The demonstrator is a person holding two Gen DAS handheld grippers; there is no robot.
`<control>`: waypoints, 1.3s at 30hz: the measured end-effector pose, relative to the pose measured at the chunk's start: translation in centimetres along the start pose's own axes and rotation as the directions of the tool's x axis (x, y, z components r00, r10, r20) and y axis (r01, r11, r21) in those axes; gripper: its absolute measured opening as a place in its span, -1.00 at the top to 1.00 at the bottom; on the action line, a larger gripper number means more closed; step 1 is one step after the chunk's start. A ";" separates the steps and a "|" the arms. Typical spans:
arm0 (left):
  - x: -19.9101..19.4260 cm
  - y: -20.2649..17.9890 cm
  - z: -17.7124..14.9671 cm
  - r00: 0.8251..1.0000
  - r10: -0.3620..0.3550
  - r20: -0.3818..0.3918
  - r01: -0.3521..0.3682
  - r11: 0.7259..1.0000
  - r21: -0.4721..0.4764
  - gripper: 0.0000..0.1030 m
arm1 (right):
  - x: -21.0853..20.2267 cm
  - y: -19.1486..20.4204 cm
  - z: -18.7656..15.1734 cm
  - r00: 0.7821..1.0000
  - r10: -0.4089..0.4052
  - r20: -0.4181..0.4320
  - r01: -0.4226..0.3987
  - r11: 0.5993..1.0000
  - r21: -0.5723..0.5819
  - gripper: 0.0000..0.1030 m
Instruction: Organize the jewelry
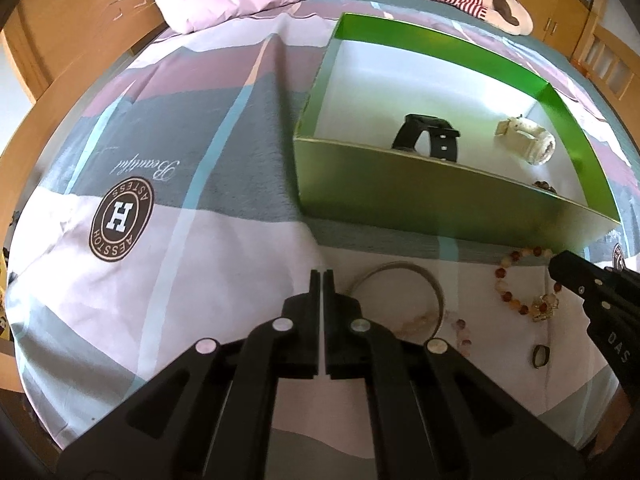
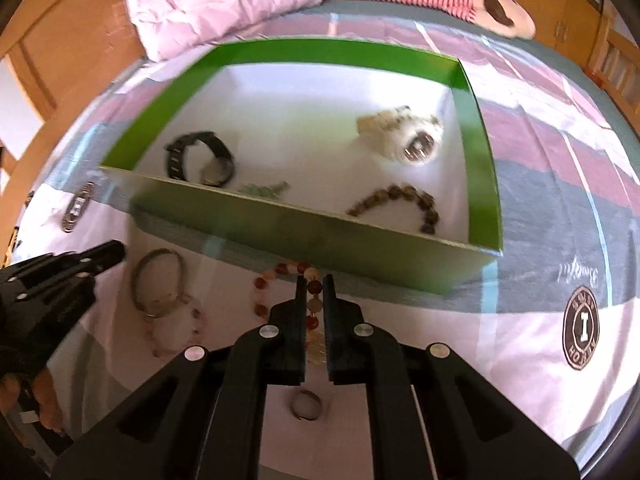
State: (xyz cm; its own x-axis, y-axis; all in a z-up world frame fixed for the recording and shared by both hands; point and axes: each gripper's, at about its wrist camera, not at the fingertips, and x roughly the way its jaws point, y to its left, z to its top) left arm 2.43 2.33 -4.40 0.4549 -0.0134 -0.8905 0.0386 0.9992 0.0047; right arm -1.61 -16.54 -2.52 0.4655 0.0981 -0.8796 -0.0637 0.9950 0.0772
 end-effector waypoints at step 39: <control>0.8 -1.7 -0.9 0.999 0.019 -0.039 -0.017 0.998 0.055 0.15 | 1.5 1.2 -0.8 0.999 0.012 -0.042 -0.014 0.999 -0.041 0.34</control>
State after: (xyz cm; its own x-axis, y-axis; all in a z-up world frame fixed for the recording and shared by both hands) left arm 1.92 0.67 -5.49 0.4203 0.0071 -0.9074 0.0802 0.9958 0.0449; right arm -1.66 -15.25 -4.12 0.4272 0.1094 -0.8975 -0.1063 0.9918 0.0704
